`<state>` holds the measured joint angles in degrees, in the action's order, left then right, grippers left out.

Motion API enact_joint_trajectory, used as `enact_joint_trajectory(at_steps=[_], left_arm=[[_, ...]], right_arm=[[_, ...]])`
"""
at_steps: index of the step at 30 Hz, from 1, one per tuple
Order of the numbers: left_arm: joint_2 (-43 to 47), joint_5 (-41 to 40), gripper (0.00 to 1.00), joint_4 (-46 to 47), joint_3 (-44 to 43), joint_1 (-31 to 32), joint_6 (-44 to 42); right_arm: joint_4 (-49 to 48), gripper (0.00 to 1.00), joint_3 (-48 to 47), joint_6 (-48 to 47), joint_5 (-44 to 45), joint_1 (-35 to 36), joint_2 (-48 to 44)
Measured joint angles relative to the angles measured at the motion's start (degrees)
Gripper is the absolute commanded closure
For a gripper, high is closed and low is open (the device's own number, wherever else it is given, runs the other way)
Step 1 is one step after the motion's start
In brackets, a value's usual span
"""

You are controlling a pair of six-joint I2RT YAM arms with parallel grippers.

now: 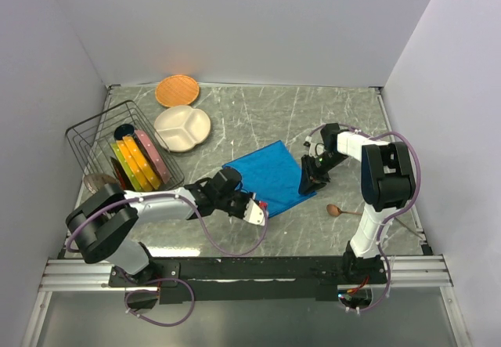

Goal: Fold the napkin into a case and place the utensils inside
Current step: Pick up the top corner of the square folded napkin from the center of the board.

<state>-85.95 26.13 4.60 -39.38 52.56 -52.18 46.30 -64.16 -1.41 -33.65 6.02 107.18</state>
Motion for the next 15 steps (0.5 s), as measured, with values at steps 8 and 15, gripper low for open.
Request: enact_joint_trajectory(at_steps=[8,15], left_arm=[[0.46,0.81,0.46,-1.62,-0.81,-1.27,-0.46],[2.38,-2.29,0.42,5.68,8.22,-0.26,0.13]], right_arm=[[0.0,0.63,0.0,-0.13,0.0,0.0,0.0],[0.0,0.63,0.0,-0.11,0.02,0.0,0.0]])
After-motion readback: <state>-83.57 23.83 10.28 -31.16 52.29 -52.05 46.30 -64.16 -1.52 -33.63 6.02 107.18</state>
